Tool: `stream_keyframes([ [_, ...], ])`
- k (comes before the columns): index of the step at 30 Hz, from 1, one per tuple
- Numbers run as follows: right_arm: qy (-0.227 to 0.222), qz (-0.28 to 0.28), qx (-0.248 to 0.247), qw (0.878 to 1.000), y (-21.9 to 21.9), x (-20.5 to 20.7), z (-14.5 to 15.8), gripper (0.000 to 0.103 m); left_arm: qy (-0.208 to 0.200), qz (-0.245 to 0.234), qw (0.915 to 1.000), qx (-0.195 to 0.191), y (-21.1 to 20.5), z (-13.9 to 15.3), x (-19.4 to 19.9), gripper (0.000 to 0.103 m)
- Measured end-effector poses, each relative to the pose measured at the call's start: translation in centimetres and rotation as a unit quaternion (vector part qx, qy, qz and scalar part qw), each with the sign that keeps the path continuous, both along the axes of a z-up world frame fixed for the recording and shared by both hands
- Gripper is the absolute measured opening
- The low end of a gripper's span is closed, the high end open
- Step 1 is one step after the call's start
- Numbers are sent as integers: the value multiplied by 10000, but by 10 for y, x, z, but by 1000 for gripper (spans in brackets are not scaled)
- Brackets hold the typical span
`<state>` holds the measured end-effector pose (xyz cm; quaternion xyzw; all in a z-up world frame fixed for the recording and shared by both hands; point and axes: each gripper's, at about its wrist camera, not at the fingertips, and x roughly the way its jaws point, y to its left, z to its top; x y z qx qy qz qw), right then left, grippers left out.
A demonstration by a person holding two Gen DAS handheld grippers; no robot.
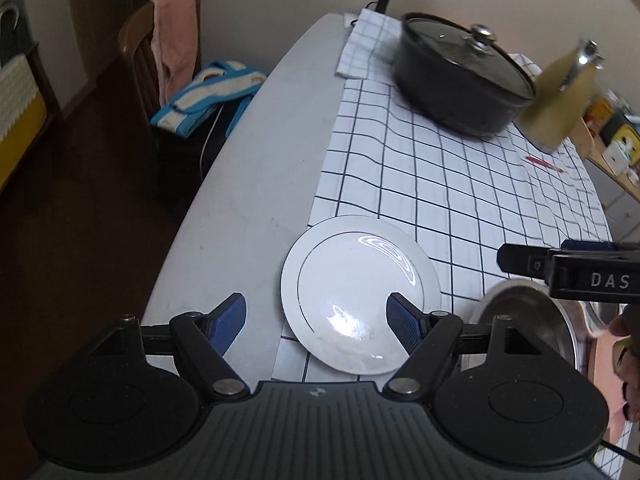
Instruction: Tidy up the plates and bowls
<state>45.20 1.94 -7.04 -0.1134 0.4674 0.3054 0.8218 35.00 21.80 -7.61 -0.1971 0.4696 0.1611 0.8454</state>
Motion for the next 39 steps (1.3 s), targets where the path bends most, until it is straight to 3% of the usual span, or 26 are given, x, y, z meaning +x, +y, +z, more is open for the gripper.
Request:
stream_keyframes([
  [6,747,-65,-116,9971,22,32,-36,99,260,282,9988,-313,16,-28,20,77],
  [13,1179,31,-62,9930,35,48,-62,79,345,479,9953,-764,30,-55,32,75],
  [16,1325,104,-23,9911,39,52,-70,75,340,506,9937,-939,33,-61,35,58],
  [18,1440,147,0,9895,42,54,-76,65,350,560,9930,-977,34,-64,35,56],
  [20,1520,213,29,9882,43,56,-80,56,330,548,9921,-1080,36,-67,36,45],
  [24,1695,294,133,9850,43,56,-85,41,382,581,9907,-1172,41,-72,36,37],
  [39,1961,503,252,9790,30,56,-96,16,262,567,9867,-1503,55,-87,21,13],
])
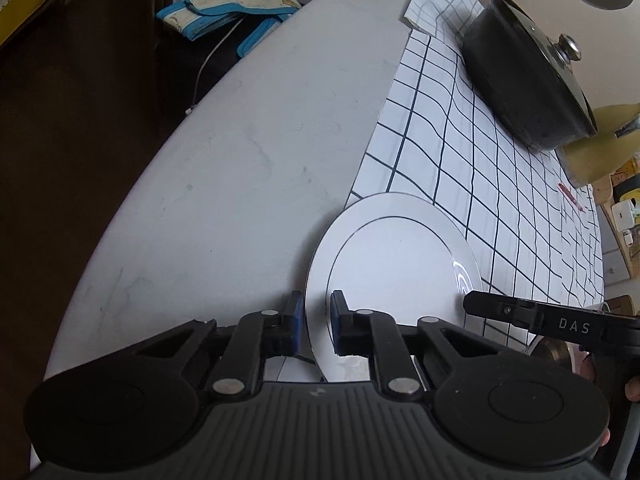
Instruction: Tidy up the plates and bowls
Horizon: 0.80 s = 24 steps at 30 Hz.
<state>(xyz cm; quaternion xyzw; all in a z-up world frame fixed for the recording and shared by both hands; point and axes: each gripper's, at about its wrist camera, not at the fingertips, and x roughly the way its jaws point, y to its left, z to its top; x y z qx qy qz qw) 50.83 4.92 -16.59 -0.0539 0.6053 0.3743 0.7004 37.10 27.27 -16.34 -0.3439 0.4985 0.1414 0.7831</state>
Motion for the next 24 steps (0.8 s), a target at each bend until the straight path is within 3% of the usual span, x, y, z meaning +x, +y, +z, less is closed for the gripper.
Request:
stream_keyframes([
  [3,-47,36,-13,10000,-3,-1,-1,10,-66,-44,10000,27,-1,-1,-2,12],
  [11,-121,-85,101,9998,-5,-4,2,9,-211,12,9998,26,1,3,-10,11],
  [24,-281,-231,299,9989,-11,-28,41,8,-462,-67,9988,113,-7,46,-37,11],
])
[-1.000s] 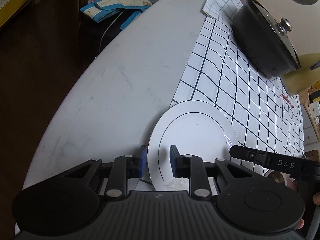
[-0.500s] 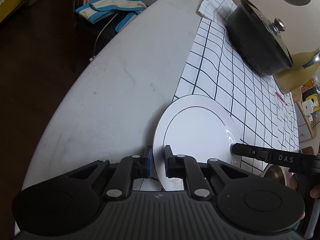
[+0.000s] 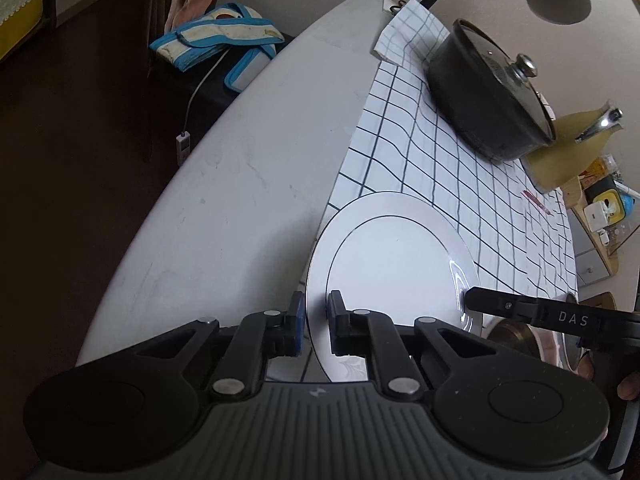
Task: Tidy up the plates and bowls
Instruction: 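Carry the small white plate and lower it onto the large plate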
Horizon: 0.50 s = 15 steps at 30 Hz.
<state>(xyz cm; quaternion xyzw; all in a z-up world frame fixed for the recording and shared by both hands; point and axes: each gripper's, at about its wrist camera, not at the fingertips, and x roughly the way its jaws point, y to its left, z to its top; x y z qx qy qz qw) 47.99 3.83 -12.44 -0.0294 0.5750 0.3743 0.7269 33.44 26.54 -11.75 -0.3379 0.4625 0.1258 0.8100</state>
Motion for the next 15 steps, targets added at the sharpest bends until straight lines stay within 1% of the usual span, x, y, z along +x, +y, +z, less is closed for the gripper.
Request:
stream_keyframes([
  [5,-142,-71,-4,9999,-14,-23,28,8,-141,-132,9998,-2,-13,22,-20,11],
  [15,-328,-431,-71,9985,-56,-81,68,8,-283,-570,9980,10,-55,59,-71,11],
])
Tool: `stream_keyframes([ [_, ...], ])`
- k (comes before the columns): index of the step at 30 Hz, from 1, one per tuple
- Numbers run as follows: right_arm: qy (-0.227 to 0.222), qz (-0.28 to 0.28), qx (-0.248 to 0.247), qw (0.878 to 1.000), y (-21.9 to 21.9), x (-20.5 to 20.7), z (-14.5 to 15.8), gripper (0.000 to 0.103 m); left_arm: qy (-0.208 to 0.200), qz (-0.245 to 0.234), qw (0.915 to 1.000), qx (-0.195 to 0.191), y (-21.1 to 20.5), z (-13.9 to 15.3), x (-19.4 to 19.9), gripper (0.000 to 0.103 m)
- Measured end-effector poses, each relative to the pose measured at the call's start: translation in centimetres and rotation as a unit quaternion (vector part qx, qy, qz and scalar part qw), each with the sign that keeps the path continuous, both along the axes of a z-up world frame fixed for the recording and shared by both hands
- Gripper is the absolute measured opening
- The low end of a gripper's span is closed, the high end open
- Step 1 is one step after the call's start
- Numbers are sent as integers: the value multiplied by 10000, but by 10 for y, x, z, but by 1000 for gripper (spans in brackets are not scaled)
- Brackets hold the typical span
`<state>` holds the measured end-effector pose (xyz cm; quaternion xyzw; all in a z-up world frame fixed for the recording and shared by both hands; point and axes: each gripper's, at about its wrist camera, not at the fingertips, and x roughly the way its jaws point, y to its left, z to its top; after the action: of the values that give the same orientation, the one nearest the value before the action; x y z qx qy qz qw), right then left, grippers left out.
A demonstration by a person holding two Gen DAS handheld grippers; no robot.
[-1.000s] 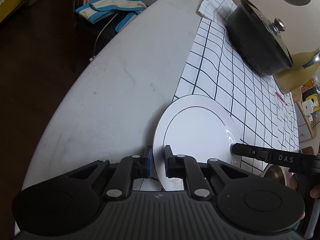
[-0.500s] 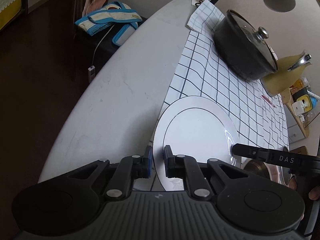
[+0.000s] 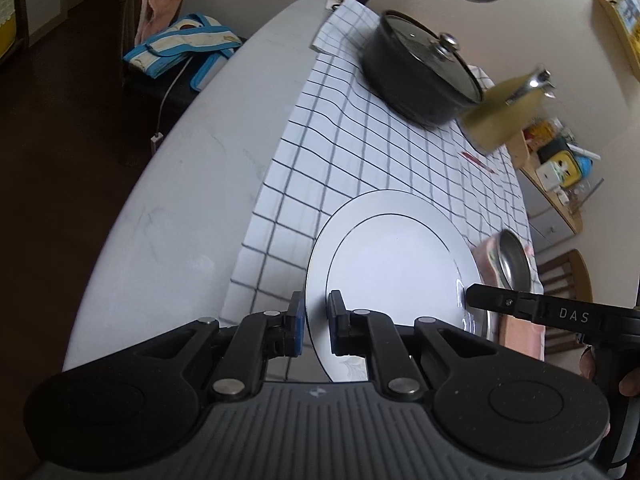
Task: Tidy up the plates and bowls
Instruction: 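Carry the small white plate and lower it onto the large plate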
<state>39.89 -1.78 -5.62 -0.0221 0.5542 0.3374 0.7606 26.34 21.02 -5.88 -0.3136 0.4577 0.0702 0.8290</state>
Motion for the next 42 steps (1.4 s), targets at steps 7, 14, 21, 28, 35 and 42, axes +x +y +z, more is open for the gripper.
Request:
stream_keyframes([
  [7,33,-461,24,9989,-43,-46,15,8,-73,-395,9992,17,-36,15,-40,11],
  [14,67,-841,62,9964,-91,-102,24,8,-81,-795,9968,-52,-71,16,-81,11],
  [21,214,-1139,100,9932,-126,-152,17,8,25,-1121,9937,-89,-96,6,-117,11],
  [28,383,-1367,165,9897,-157,-200,-5,7,246,-1404,9897,-103,-114,-18,-144,11],
  [35,582,-1561,202,9858,-179,-235,-45,7,522,-1604,9857,3,-131,-52,-161,11],
  [42,736,-1671,199,9830,-182,-250,-75,7,679,-1645,9840,-80,-132,-82,-168,11],
])
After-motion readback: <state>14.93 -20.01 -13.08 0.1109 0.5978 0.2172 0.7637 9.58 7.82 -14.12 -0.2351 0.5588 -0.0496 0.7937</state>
